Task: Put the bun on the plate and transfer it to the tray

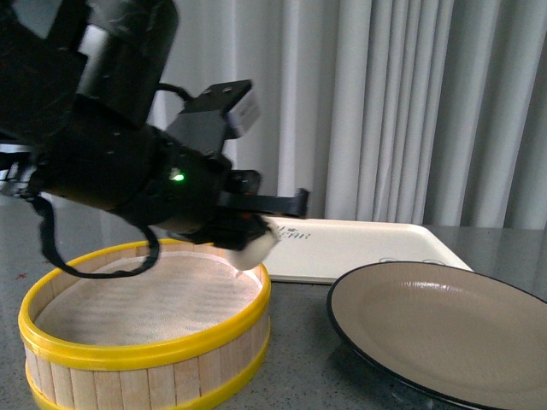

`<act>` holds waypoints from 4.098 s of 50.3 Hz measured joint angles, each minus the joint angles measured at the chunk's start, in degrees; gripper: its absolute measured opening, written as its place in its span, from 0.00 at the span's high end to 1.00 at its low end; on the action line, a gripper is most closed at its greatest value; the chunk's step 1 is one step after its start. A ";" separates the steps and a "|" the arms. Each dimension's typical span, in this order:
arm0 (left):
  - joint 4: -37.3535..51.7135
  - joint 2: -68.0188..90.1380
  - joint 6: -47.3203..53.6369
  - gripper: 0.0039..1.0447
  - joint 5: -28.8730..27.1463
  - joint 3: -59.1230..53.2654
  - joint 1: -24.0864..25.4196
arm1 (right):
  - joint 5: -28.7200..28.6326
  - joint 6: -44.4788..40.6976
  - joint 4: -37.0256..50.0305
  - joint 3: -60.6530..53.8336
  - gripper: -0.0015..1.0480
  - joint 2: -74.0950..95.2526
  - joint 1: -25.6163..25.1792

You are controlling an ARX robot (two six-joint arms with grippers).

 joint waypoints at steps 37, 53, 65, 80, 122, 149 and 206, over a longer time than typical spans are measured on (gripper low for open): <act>-5.81 16.31 3.50 0.95 5.75 18.25 -17.92 | 0.02 0.00 0.00 0.00 0.08 0.00 0.00; -7.52 21.53 2.67 0.96 1.29 22.16 -20.98 | 0.02 0.00 0.00 0.00 0.08 0.00 0.00; -7.37 25.03 1.49 0.96 -3.72 25.83 -21.75 | 0.00 0.00 0.00 0.00 0.08 0.00 0.00; -8.44 25.20 1.14 0.65 -5.92 26.95 -21.90 | 0.00 0.00 0.00 0.00 0.08 0.00 0.00; -7.63 20.22 -2.75 0.06 -5.27 23.82 -18.93 | 0.00 0.00 0.00 0.00 0.08 0.00 0.00; -13.22 4.33 -14.12 0.06 -20.00 15.67 8.63 | -0.04 0.00 0.00 0.00 0.08 0.00 0.00; 42.36 -38.58 -2.71 0.96 -8.22 -58.42 21.79 | 0.02 0.00 0.00 0.00 0.08 0.00 0.00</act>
